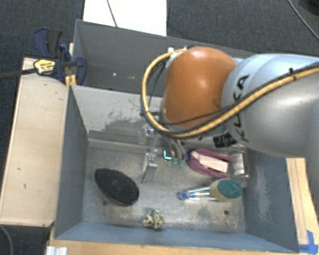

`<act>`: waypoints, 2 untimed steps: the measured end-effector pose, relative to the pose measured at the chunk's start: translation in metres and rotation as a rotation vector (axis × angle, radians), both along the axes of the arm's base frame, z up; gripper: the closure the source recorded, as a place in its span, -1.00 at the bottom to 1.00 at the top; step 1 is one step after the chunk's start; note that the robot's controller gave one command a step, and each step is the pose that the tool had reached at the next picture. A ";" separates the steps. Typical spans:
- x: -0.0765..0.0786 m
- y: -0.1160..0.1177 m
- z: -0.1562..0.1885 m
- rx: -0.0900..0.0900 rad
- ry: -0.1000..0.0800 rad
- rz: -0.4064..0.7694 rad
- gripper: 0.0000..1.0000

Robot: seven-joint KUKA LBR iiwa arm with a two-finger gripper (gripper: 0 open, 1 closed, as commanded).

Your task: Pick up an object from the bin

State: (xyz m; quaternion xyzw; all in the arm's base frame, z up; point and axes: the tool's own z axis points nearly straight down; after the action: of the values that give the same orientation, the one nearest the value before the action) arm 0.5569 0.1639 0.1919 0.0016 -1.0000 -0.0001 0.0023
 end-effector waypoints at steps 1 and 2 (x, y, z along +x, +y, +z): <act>-0.010 0.049 -0.109 0.002 0.003 0.000 -1.00; -0.005 0.047 -0.104 0.006 -0.016 -0.006 1.00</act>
Offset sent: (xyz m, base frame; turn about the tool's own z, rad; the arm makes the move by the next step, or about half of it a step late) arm -0.0084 0.0458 -0.1085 0.0034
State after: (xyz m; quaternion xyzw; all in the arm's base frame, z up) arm 0.5520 0.2113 0.0875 -0.0016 -1.0000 -0.0031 -0.0057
